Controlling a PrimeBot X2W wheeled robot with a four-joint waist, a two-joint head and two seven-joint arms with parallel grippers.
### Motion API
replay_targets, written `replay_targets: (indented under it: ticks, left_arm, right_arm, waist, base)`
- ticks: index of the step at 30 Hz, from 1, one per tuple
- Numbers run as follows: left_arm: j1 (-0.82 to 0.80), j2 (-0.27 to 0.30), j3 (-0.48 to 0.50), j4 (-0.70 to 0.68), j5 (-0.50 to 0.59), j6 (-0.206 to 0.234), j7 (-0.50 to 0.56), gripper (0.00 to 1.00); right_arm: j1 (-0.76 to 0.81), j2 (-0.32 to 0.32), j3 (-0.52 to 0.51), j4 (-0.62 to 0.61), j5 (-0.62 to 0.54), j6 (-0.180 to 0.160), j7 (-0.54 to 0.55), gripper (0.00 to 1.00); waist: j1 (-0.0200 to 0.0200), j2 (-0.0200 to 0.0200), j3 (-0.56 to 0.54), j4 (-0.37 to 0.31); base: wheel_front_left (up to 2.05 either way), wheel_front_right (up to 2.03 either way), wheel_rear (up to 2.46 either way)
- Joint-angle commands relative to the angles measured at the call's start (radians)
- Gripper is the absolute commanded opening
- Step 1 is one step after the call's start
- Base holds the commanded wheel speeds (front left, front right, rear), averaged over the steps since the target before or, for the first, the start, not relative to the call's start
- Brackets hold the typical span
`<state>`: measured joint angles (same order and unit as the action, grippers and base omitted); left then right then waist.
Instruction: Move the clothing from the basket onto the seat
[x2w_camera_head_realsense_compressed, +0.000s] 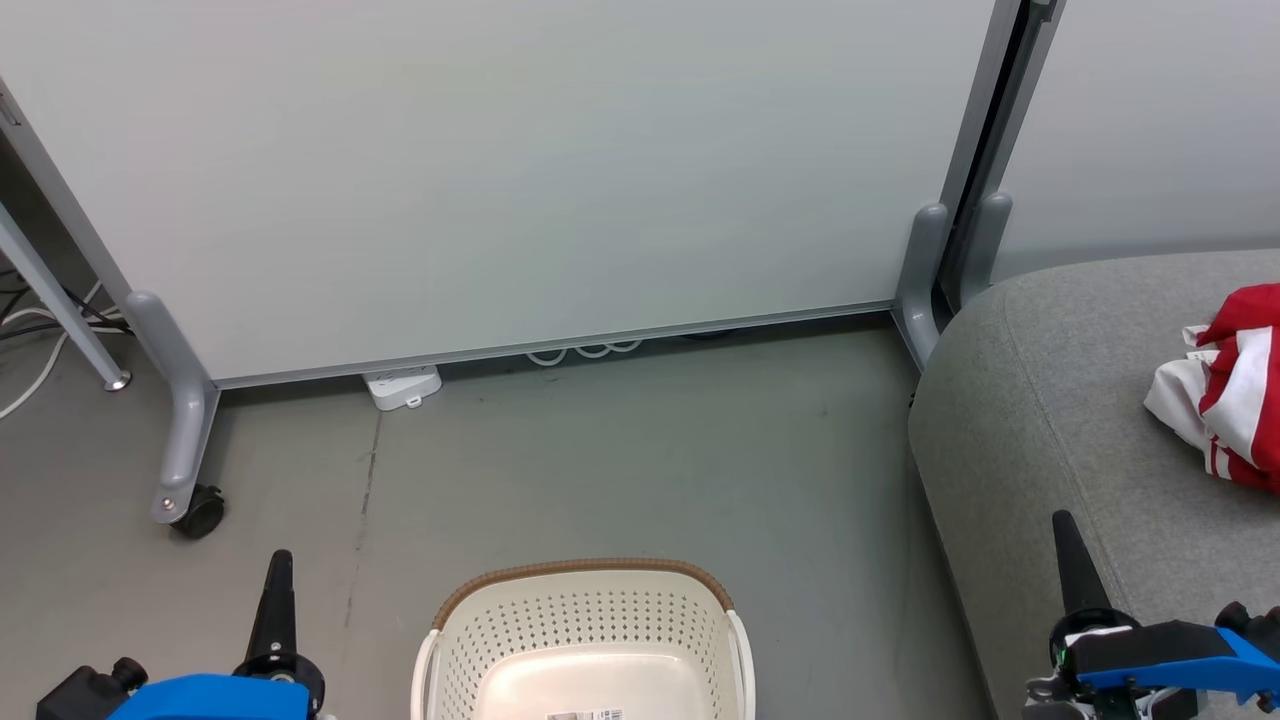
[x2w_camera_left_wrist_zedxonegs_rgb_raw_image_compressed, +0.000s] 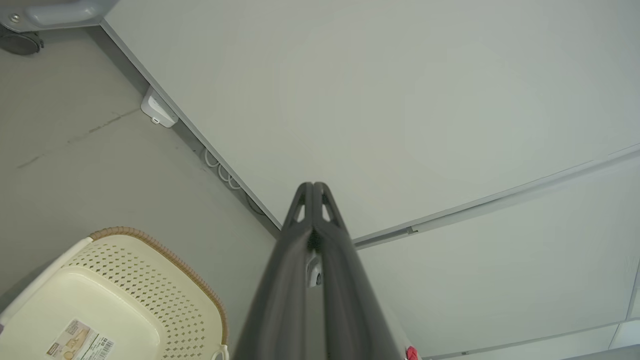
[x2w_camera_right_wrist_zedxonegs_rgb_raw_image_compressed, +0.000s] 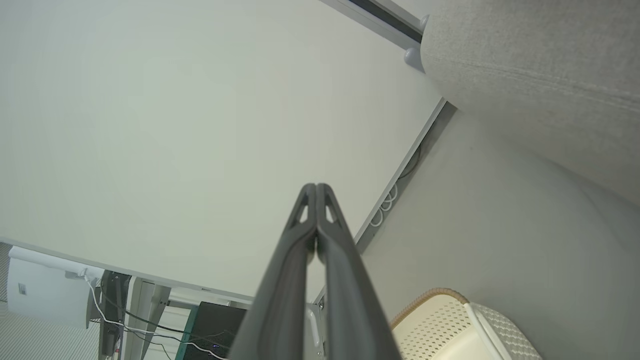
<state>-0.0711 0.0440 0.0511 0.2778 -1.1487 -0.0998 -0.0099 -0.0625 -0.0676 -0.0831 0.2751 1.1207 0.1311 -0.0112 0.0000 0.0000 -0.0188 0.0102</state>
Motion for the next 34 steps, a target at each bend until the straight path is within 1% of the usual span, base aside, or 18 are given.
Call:
replay_targets:
  ticks: [1,11,34]
  left_arm:
    - [-0.024,0.006,0.007,-0.013,-0.025,-0.008,0.007,0.0]
    - [-0.03,0.007,0.02,-0.018,-0.118,-0.012,0.033,0.0]
    - [-0.037,0.008,0.043,-0.027,-0.296,-0.024,0.081,0.0]
  right_arm:
    - [-0.025,0.002,-0.005,-0.013,0.027,0.0,0.007,0.0]
    - [-0.03,0.005,-0.01,-0.018,0.126,0.0,0.032,0.0]
    - [-0.044,0.013,-0.022,-0.026,0.315,0.0,0.083,0.0]
  waist:
    - [0.0,0.0,0.001,0.0]
    - [0.0,0.0,0.004,-0.002]
    - [0.0,0.0,0.012,-0.006]
  base:
    - [0.0,0.0,0.0]
    - [0.0,0.0,0.0]
    - [0.0,0.0,0.0]
